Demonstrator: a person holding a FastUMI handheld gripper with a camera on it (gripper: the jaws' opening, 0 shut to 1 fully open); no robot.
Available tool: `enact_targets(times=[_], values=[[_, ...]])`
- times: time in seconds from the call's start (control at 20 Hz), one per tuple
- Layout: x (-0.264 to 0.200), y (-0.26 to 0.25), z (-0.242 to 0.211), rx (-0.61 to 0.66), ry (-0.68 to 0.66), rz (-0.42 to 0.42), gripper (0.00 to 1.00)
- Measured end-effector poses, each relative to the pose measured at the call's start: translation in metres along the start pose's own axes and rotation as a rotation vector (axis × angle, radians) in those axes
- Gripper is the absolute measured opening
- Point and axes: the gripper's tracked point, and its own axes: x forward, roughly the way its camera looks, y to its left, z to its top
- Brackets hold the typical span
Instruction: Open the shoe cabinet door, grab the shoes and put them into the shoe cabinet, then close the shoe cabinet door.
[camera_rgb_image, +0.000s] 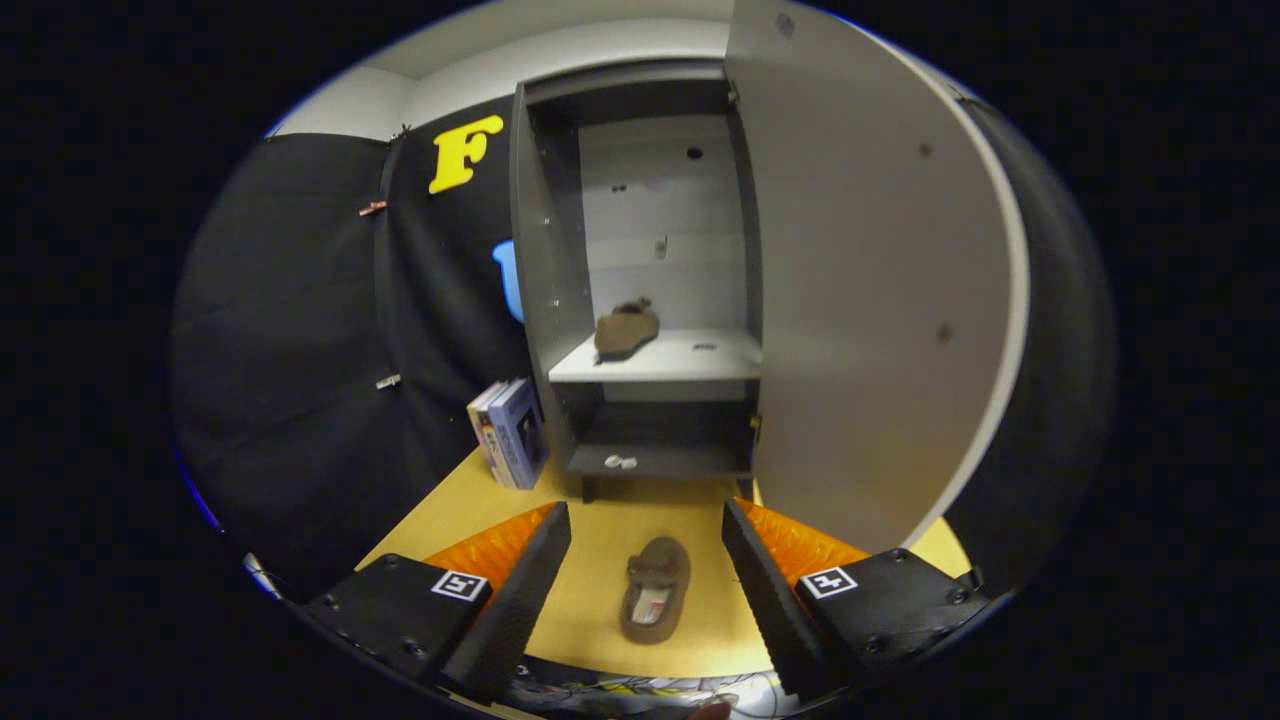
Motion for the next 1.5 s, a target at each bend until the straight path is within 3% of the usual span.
enact_targets(times=[0.35,0.8,0.95,1.0,1.15,1.25,1.35,1.5], values=[[0.081,0.016,-0.128,0.022,0.23,0.016,0.98],[0.178,-0.007,-0.243,0.109,0.374,-0.085,0.97],[0.213,-0.018,-0.245,0.096,0.318,-0.138,0.79],[0.222,-0.023,-0.245,0.081,0.305,-0.154,0.79],[0.239,-0.046,-0.24,0.014,0.269,-0.259,0.47],[0.253,-0.04,-0.237,0.026,0.257,-0.255,0.24],[0.253,-0.039,-0.231,0.007,0.259,-0.238,0.12],[0.235,-0.039,-0.195,0.048,0.231,-0.22,0.12]])
